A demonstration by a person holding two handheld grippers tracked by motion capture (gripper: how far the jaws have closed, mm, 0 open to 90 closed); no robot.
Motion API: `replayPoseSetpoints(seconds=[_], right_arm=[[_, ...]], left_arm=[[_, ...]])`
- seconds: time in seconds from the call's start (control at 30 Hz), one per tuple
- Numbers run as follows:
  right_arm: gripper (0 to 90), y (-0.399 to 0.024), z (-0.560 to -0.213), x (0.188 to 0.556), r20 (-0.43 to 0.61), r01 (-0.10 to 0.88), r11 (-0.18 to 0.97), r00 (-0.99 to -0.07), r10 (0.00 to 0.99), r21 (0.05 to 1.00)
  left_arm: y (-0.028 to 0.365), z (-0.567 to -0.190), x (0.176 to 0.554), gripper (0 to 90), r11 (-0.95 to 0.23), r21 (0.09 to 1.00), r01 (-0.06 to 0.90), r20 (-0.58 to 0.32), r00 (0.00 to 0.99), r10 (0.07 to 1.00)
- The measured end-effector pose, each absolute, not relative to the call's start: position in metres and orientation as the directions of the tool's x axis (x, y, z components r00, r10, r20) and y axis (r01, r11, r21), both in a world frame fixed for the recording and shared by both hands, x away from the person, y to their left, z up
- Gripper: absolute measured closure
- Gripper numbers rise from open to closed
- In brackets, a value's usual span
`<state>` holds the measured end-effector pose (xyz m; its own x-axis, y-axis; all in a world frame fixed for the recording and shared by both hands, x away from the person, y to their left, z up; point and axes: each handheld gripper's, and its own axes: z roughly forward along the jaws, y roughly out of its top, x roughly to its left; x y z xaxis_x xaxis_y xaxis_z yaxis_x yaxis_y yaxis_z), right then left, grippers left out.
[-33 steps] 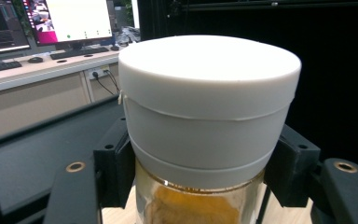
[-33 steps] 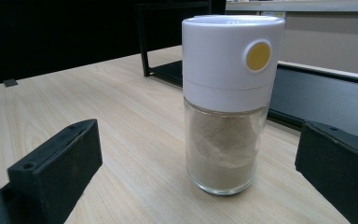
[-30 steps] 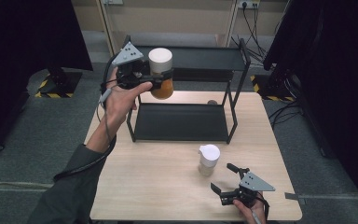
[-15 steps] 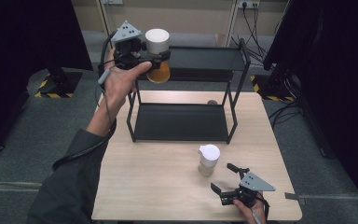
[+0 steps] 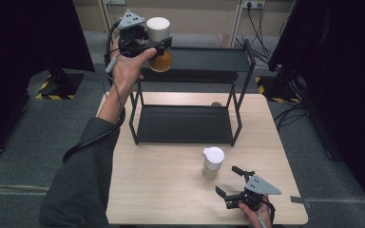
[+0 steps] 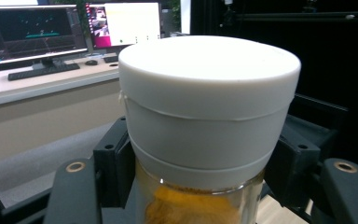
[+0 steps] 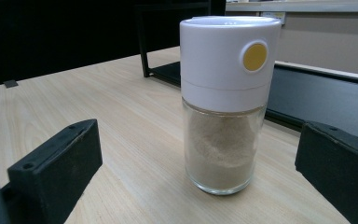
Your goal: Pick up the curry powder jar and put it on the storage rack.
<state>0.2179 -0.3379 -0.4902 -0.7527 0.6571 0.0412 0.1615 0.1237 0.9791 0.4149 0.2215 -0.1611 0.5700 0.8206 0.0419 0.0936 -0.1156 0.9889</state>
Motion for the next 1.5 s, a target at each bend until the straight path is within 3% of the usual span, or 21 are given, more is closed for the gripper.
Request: replayPoseSetpoints(seconds=[0.1,0.63,1.5], right_arm=[[0.6,-0.338,-0.490,0.218,0.041,0.163,0.126,-0.754,0.655,0.978],[0.6,-0.338,-0.490,0.219,0.040,0.162,0.129,-0.761,0.648,0.978],[0.6,-0.338,-0.490,0.219,0.044,0.166,0.129,-0.762,0.646,0.978]], left_arm=[[0.216,-0.161,0.420,35.2,-0.152,0.985,0.082,0.083,0.549,0.832],[0.206,-0.170,0.445,35.1,-0.108,0.990,0.086,0.050,0.506,0.861],[0.202,-0.181,0.454,34.7,-0.090,0.991,0.097,0.031,0.487,0.873]])
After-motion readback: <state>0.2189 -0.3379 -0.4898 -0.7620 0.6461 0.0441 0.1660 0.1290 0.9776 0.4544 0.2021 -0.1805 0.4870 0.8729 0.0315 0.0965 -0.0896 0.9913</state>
